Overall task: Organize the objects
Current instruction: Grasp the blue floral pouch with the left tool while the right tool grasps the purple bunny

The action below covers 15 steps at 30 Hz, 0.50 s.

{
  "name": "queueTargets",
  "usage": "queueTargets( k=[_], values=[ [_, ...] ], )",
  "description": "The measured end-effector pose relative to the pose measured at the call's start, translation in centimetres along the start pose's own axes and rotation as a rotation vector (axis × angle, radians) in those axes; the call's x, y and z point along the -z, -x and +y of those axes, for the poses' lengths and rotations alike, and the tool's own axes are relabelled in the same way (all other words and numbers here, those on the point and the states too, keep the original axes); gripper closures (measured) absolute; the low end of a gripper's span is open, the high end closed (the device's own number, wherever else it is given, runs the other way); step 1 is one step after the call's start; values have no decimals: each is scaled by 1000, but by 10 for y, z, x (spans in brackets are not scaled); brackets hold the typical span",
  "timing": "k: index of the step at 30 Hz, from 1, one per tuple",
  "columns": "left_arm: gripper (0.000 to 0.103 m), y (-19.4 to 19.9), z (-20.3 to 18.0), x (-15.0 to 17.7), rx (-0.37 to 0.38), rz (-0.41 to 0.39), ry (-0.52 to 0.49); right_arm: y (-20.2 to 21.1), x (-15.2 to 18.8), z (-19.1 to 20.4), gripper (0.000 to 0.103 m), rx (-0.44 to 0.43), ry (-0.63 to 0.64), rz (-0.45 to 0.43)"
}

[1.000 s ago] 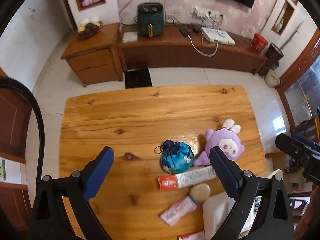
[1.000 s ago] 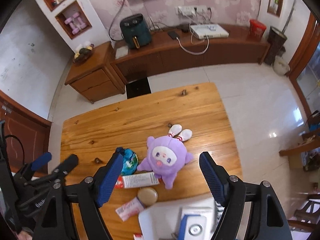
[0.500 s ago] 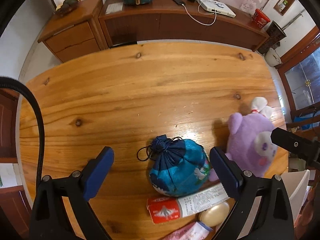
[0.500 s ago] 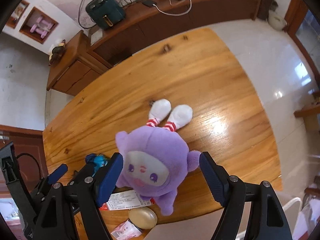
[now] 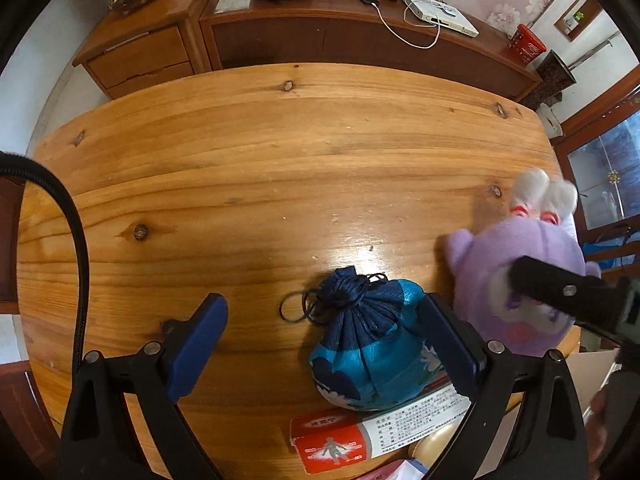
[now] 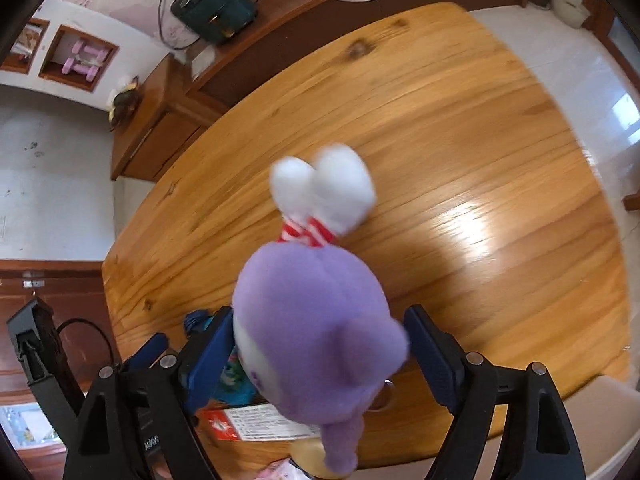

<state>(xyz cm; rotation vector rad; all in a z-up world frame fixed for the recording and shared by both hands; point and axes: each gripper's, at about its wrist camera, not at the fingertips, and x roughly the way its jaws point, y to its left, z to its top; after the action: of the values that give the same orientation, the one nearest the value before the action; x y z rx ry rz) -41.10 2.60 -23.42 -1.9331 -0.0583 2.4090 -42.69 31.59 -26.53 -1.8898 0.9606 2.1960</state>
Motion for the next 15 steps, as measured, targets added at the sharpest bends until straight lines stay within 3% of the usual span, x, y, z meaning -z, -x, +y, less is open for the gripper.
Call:
queueTargets(
  k=[2,3,4,12,15],
  values=[
    [5,-1,1,1,13,3,5,-2,1,6,19,26,23,-2],
    [5,-1,0,1,19,5,7,-3,2,9,22,38,34,1],
    [5,-2,-1,1,22,5,9,-3,2,11,33,43,45,6],
    [6,-8,-18,3,30,19,-28,11,4,10,38,149,91,-27],
    [18,-9,-24,3,54,20,-32,14,6,7,38,161,93,-36]
  ],
)
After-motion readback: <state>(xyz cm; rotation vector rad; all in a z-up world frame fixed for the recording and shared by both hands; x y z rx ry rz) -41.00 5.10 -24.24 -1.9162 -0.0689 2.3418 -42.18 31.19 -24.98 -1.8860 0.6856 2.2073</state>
